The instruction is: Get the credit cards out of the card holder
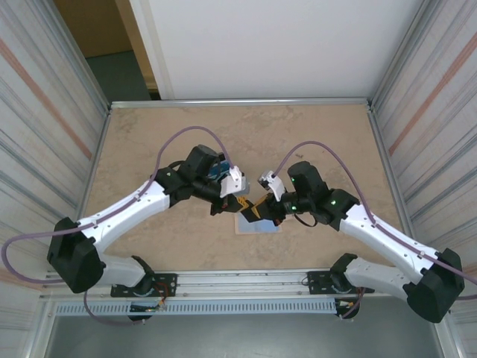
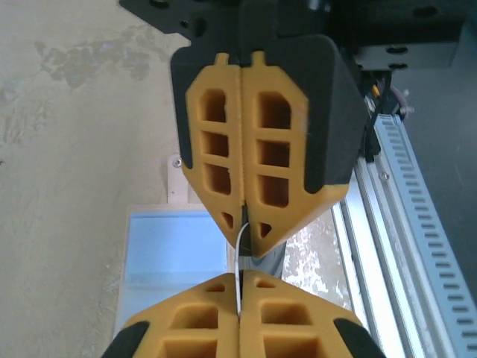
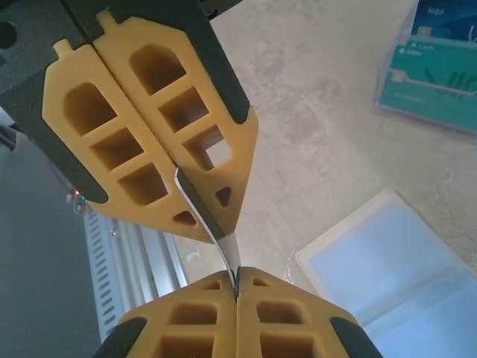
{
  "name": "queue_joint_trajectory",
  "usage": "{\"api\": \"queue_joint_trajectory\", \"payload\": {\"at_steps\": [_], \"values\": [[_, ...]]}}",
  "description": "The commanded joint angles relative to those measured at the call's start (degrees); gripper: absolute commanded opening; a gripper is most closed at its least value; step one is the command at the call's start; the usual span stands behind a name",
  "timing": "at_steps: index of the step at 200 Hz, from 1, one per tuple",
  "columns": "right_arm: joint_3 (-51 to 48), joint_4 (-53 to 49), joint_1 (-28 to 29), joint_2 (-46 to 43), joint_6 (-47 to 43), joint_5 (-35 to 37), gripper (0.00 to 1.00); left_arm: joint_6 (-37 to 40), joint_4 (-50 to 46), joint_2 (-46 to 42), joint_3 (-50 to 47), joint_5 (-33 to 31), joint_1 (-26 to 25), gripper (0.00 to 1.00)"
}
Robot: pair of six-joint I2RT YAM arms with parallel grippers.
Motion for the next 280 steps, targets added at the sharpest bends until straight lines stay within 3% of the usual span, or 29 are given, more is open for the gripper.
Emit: {"api": "queue_joint_trajectory", "payload": {"at_steps": [1, 10, 35, 42, 84, 132, 175, 226, 261, 280], "values": [[1.9, 1.3, 0.5, -0.2, -0.8, 0.5, 0.0, 1.5, -1.1, -0.2, 1.6, 0.7, -0.3, 0.0], [1.7, 1.7, 0.4, -0.5, -0.3, 2.3, 0.04, 0.9, -0.4, -0.9, 1.1, -0.2, -0.3, 0.0], [-0.2, 3.7, 0.0, -2.9, 1.3, 7.6, 0.53, -2.7, 3.8, -4.1, -2.4, -4.2, -0.2, 0.0], [-1.0, 4.4, -0.3, -4.6, 2.0, 9.0, 0.61, -4.0, 5.5, -5.4, -3.8, -5.0, 0.0, 0.0], [-6.0, 11.1, -3.0, -11.4, 8.8, 13.3, 0.84, -17.7, 19.3, -13.4, -13.4, -11.5, 0.8, 0.0], [-13.3, 25.1, -6.5, -14.9, 19.3, 8.2, 0.95, -38.3, 39.7, -22.1, -24.4, -18.5, 0.8, 0.0], [-15.9, 37.6, -6.7, -10.3, 24.3, -0.5, 0.96, -48.4, 47.9, -24.4, -27.9, -18.0, 0.9, 0.0], [-14.4, 47.6, -5.6, -4.6, 26.0, -9.0, 0.85, -57.2, 58.5, -22.7, -30.7, -14.6, 0.8, 0.0], [-12.8, 49.4, -4.5, -2.8, 25.6, -10.7, 0.67, -59.5, 62.4, -21.5, -31.0, -13.5, 0.8, 0.0], [-12.3, 49.5, -4.0, -0.4, 25.4, -11.1, 0.48, -59.6, 62.7, -21.4, -30.8, -13.2, 0.9, 0.0]]}}
